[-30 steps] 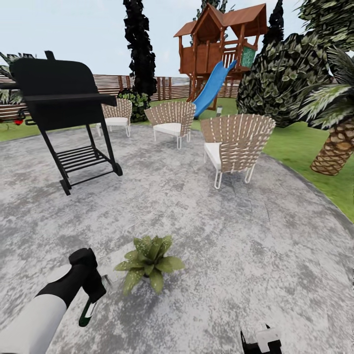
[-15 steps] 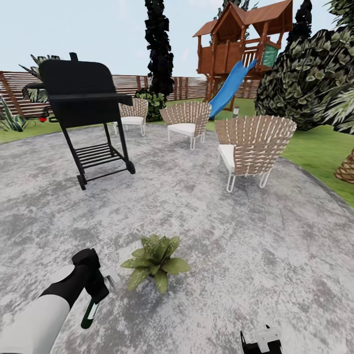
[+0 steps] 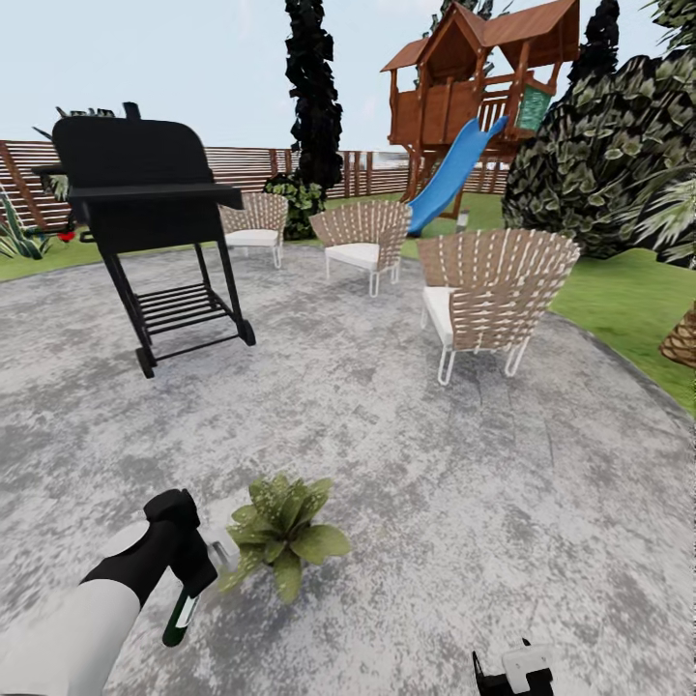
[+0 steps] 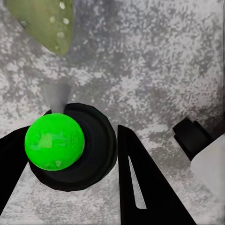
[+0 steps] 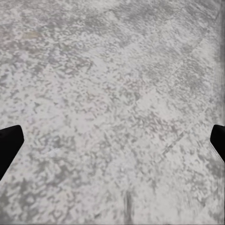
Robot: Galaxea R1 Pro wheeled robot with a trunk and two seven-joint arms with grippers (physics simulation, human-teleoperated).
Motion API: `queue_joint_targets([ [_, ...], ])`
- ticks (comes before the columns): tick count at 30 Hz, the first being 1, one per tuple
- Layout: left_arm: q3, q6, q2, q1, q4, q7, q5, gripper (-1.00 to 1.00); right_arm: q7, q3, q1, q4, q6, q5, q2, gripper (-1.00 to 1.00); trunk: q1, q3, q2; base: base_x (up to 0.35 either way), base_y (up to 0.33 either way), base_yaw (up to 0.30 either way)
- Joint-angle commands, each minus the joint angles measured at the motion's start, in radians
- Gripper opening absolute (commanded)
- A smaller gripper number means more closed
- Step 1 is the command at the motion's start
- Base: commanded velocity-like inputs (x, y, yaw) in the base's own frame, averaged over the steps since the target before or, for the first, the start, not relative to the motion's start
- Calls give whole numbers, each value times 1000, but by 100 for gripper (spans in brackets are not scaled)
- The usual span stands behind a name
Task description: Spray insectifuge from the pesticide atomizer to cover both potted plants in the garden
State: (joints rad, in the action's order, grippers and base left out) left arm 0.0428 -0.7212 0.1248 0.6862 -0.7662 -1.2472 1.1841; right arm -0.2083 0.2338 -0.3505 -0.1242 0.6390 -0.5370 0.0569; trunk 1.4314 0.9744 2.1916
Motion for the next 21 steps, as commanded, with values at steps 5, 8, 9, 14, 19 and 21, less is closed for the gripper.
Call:
queue_joint_targets([
  [5,2,-10,1,0,0,-9,-1,-100,-6,4,-1,1,2,-11,-1,100,0,1,0,12,-272,25],
  [8,0,-12,2,1,1,-12,0,-100,-6,4,-1,1,2,-11,-2,100,0,1,0,1,-247,218],
  [9,1,-13,2,1,1,-12,1,-100,-6,4,-1,1,2,-11,-2,100,0,1,0,0,-227,265],
  [14,6,-15,1,-2,3,-14,2,-100,-6,4,-1,1,2,-11,-2,100,0,1,0,50,-220,274],
  [19,11,-15,1,0,3,-57,2,-100,-6,4,-1,1,2,-11,-2,100,0,1,0,138,-162,155],
  [21,13,-15,1,4,2,-97,5,-100,-6,4,-1,1,2,-11,-2,100,0,1,0,43,-38,20],
])
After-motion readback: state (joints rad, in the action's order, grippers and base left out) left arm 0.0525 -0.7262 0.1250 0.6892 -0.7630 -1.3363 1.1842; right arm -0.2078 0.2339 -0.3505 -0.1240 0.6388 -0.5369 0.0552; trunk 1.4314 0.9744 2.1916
